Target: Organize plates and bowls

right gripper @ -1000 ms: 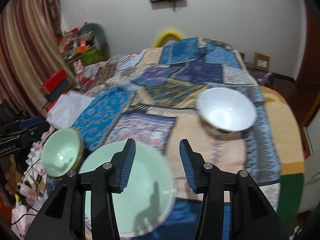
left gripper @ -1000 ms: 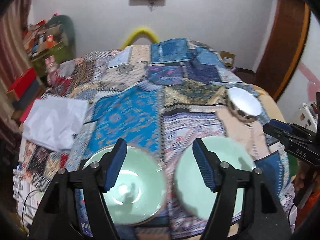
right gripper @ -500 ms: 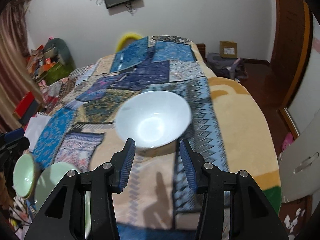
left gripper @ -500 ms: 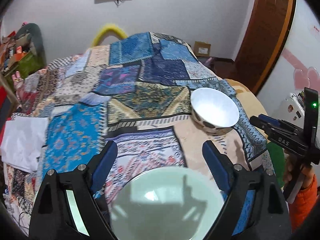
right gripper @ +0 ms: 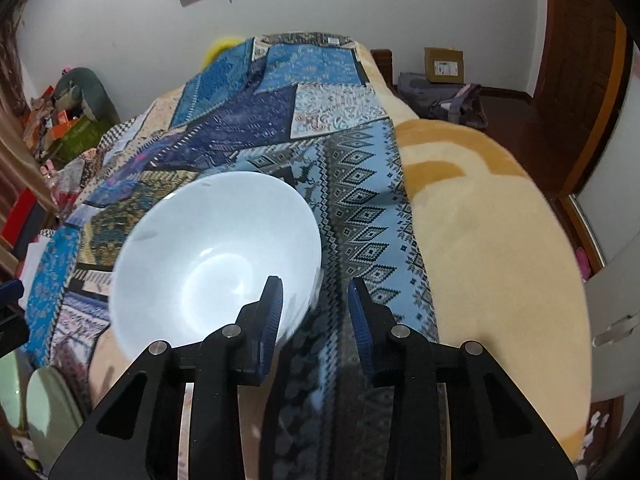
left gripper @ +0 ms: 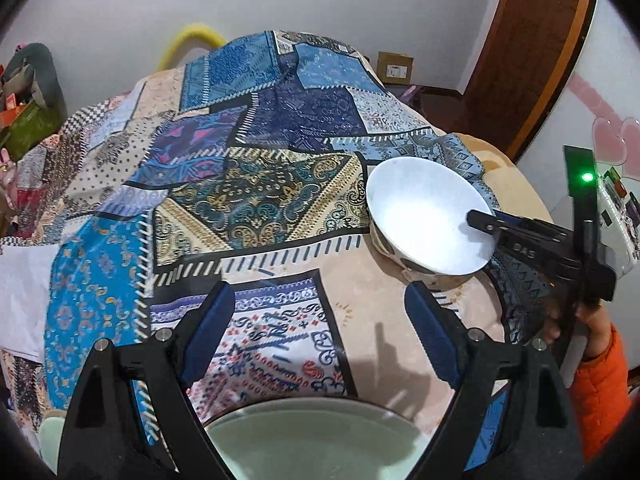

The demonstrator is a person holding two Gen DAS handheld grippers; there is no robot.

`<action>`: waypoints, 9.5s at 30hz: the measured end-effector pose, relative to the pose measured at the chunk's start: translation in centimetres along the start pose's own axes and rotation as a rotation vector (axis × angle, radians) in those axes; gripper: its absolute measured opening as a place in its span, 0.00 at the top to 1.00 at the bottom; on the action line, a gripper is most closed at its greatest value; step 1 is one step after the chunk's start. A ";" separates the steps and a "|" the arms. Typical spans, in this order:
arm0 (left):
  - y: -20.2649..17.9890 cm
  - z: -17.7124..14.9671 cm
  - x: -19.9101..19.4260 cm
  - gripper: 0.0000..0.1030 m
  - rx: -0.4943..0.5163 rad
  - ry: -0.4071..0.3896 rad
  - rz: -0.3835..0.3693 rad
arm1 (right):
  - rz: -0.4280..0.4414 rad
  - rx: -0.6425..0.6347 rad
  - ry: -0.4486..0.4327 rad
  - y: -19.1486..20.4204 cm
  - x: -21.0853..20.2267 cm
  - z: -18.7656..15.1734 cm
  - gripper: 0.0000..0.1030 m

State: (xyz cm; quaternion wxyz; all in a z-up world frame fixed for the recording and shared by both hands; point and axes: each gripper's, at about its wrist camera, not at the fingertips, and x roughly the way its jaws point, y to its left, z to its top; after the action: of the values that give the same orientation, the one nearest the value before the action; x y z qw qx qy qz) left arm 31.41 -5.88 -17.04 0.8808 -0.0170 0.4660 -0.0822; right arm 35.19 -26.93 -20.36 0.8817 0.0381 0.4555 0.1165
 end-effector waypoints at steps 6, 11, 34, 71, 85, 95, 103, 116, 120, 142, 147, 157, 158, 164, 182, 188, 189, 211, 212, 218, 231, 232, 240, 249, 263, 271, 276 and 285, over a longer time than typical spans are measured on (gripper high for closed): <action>-0.1 0.1 1.8 0.15 -0.018 0.020 -0.017 | 0.026 -0.065 0.008 1.0 0.2 0.2 0.85; -0.2 0.5 2.4 0.15 -0.036 0.012 -0.032 | 0.076 -0.085 0.013 0.9 0.0 0.1 0.85; -2.1 -0.5 7.7 0.69 -0.027 0.158 -0.070 | 0.184 -0.162 0.083 4.8 0.3 -1.9 0.81; 0.7 -4.2 -10.3 0.71 -0.046 -0.068 -0.038 | 0.234 -0.165 -0.102 12.8 -12.5 -3.7 0.81; 6.7 -9.1 -15.4 0.71 -0.119 -0.102 -0.004 | 0.278 -0.235 -0.099 19.9 -13.5 -6.3 0.81; 12.6 -12.6 -17.6 0.71 -0.219 -0.109 0.030 | 0.336 -0.296 -0.060 25.7 -12.1 -7.9 0.81; 16.9 -15.5 -17.9 0.71 -0.279 -0.082 0.087 | 0.402 -0.311 -0.004 29.5 -10.0 -9.4 0.81; 21.3 -19.0 -15.7 0.71 -0.350 -0.012 0.123 | 0.436 -0.337 0.095 32.9 -6.6 -11.7 0.81; 22.0 -19.4 -14.7 0.71 -0.364 0.012 0.123 | 0.433 -0.335 0.126 33.1 -5.4 -12.2 0.81; 21.8 -20.2 -13.1 0.71 -0.297 0.035 0.183 | 0.385 -0.395 0.169 33.1 -4.2 -13.4 0.78; 21.9 -20.1 -13.6 0.71 -0.317 0.031 0.176 | 0.367 -0.410 0.144 32.8 -4.7 -13.2 0.78; 21.8 -19.4 -16.3 0.66 -0.302 -0.047 0.225 | 0.370 -0.401 0.116 32.6 -5.2 -12.7 0.78; 21.8 -19.3 -16.7 0.59 -0.298 -0.058 0.228 | 0.365 -0.401 0.118 32.6 -5.1 -12.6 0.78; 23.3 -20.8 -15.5 0.52 -0.336 -0.013 0.219 | 0.363 -0.397 0.138 32.5 -4.5 -13.0 0.73; 24.6 -23.1 -10.9 0.57 -0.429 0.082 0.053 | 0.370 -0.400 0.215 33.8 -1.6 -13.8 0.70; 24.4 -22.9 -10.6 0.61 -0.449 0.078 0.026 | 0.352 -0.412 0.224 34.5 -0.7 -13.9 0.70; 24.4 -22.9 -10.7 0.61 -0.450 0.078 0.026 | 0.349 -0.414 0.219 34.6 -0.6 -13.9 0.69; 22.0 -20.2 -13.6 0.61 -0.423 0.016 0.072 | 0.377 -0.324 0.117 32.6 -4.3 -11.9 0.71; 21.7 -19.9 -13.9 0.61 -0.418 0.009 0.070 | 0.377 -0.320 0.103 32.3 -4.9 -11.7 0.71; 19.5 -18.5 -15.7 0.61 -0.380 -0.035 0.053 | 0.372 -0.301 0.040 30.5 -7.9 -10.9 0.71; 13.6 -16.4 -16.8 0.61 -0.289 -0.063 0.008 | 0.318 -0.253 -0.023 25.3 -11.1 -10.4 0.71; 13.1 -16.3 -16.7 0.61 -0.283 -0.063 0.004 | 0.314 -0.249 -0.026 24.9 -11.2 -10.5 0.71; 10.3 -15.8 -16.4 0.61 -0.245 -0.063 -0.029 | 0.284 -0.223 -0.041 22.1 -12.4 -10.6 0.71; 8.3 -15.7 -15.1 0.61 -0.237 -0.054 -0.049 | 0.259 -0.217 -0.029 20.2 -12.4 -11.1 0.71; 7.6 -15.7 -10.0 0.61 -0.231 0.031 -0.074 | 0.237 -0.161 0.058 17.8 -9.3 -12.2 0.71; 7.7 -15.7 -7.6 0.61 -0.234 0.071 -0.084 | 0.235 -0.136 0.094 17.1 -7.8 -12.6 0.71; 7.8 -15.5 -7.5 0.61 -0.234 0.069 -0.085 | 0.244 -0.131 0.099 16.9 -7.7 -12.6 0.71; 8.0 -15.8 -9.9 0.52 -0.200 0.011 -0.030 | 0.218 -0.131 0.051 16.3 -9.6 -12.2 0.60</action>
State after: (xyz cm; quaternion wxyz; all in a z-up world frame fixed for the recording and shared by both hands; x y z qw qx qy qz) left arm 13.95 4.32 -18.71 0.8707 -0.1114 0.4765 -0.0485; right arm 17.12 -13.92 -17.03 0.8526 0.0266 0.4623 0.2423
